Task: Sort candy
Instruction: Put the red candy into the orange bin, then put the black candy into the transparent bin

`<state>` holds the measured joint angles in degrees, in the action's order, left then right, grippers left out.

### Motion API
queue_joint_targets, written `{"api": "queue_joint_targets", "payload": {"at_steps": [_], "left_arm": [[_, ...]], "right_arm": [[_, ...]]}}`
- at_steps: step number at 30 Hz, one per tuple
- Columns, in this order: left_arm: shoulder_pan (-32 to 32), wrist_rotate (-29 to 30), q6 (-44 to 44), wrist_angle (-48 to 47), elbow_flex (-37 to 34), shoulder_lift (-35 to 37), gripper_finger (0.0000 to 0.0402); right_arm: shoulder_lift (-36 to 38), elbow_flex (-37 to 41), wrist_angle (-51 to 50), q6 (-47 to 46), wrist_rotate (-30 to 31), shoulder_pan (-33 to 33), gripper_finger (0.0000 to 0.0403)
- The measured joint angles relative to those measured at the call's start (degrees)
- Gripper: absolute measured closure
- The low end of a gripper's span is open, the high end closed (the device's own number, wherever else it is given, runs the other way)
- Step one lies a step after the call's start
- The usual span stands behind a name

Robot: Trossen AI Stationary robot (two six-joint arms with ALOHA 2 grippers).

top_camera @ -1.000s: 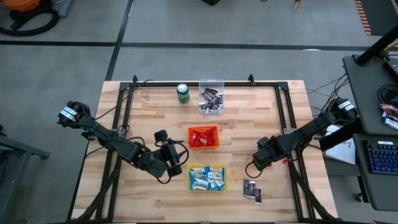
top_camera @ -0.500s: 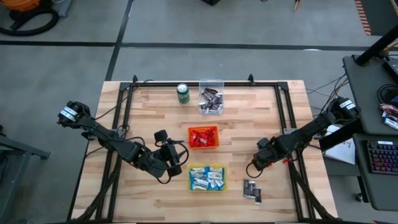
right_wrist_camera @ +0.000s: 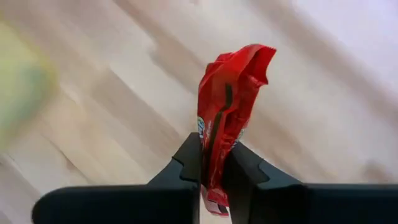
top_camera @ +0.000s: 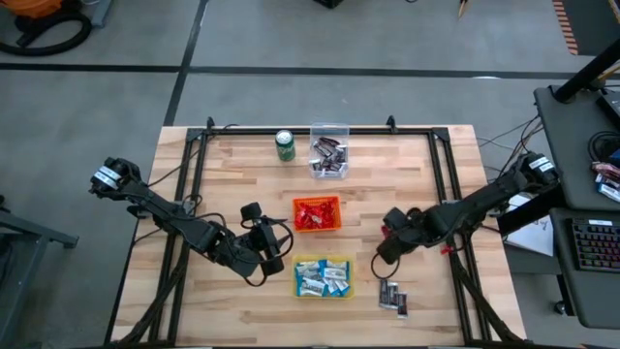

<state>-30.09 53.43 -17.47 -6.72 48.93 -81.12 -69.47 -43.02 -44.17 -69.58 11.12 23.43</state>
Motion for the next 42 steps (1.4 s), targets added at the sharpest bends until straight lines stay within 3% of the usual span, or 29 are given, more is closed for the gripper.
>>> {"api": "queue_joint_targets", "payload": {"at_steps": [4,8,15,21,29,42], "left_arm": [[0.0,0.0,0.0,0.4,0.0,0.0,0.0228],[0.0,0.0,0.0,0.8,0.0,0.0,0.0228],[0.0,0.0,0.0,1.8,0.0,0.0,0.0228],[0.0,0.0,0.0,3.2,0.0,0.0,0.0228],[0.0,0.0,0.0,3.9,0.0,0.0,0.0228],[0.0,0.0,0.0,4.2,0.0,0.0,0.0228]], "right_arm": [[0.0,-3.3,4.6,9.3,9.1,-1.7,0.0376],[0.0,-3.3,16.3,21.7,14.7,-4.0,0.0375],[-1.6,-0.1,41.7,44.2,16.1,-8.0,0.0375],[-8.0,2.7,63.0,60.5,16.1,-10.0,0.0374],[-18.2,2.8,76.3,61.8,15.9,-12.4,0.0350],[-19.2,2.6,74.4,55.1,13.8,-14.4,0.0231]]}}
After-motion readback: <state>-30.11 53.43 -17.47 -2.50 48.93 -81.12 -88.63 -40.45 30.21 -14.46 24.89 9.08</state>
